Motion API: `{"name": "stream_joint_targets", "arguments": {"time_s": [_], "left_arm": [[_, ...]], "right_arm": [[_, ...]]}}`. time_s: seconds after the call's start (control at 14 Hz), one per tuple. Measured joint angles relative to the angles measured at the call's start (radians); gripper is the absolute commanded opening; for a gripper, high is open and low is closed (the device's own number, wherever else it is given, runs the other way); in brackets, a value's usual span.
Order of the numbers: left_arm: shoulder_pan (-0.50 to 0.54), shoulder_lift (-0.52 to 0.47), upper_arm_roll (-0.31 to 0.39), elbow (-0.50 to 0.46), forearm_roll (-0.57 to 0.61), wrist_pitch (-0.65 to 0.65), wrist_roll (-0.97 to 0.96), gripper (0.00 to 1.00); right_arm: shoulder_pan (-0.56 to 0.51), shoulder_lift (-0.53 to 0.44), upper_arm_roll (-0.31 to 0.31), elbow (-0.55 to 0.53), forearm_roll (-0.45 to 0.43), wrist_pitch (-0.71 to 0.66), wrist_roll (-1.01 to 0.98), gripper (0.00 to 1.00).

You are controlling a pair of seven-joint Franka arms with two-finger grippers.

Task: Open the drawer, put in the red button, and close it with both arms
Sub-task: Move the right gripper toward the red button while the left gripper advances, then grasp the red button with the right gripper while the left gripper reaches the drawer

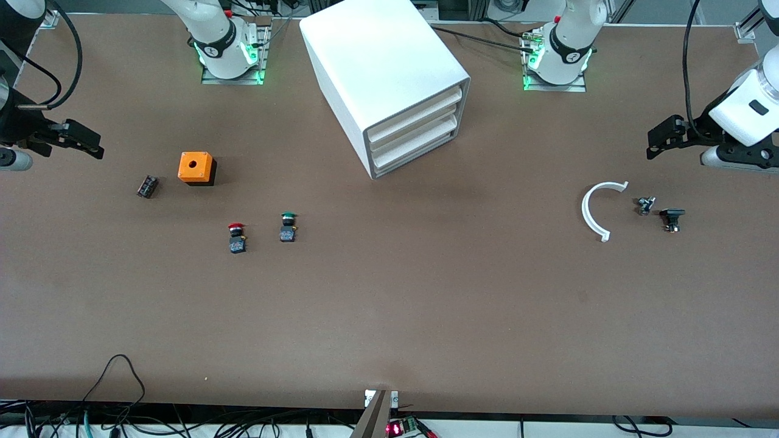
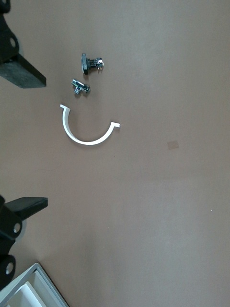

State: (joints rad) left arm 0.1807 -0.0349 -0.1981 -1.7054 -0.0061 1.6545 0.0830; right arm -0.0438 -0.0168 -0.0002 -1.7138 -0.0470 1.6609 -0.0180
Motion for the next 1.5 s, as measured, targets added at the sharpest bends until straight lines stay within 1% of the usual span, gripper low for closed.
{"name": "stream_joint_targets", "arguments": {"time_s": [0.5, 0.79, 1.21, 1.43, 1.5], "left_arm": [[0.000, 0.006, -0.001, 0.003, 0.000, 0.000, 0.000, 1.00], [-0.003, 0.022, -0.007, 0.003, 0.000, 0.000, 0.000, 1.00], [-0.006, 0.092, -0.047, 0.001, 0.000, 0.001, 0.000, 1.00], [-0.006, 0.162, -0.057, -0.015, -0.005, 0.000, 0.000, 1.00], [-0.006, 0.192, -0.060, -0.020, -0.032, 0.000, 0.000, 1.00]], "right_arm": [[0.000, 0.070, 0.004, -0.001, 0.002, 0.003, -0.001, 1.00], [0.001, 0.135, 0.008, -0.002, 0.004, 0.031, -0.001, 1.00], [0.029, 0.249, 0.015, -0.002, 0.006, 0.135, -0.001, 1.00], [0.054, 0.305, 0.017, -0.003, 0.006, 0.196, -0.001, 1.00], [0.062, 0.322, 0.017, -0.004, 0.007, 0.224, -0.001, 1.00]]}}
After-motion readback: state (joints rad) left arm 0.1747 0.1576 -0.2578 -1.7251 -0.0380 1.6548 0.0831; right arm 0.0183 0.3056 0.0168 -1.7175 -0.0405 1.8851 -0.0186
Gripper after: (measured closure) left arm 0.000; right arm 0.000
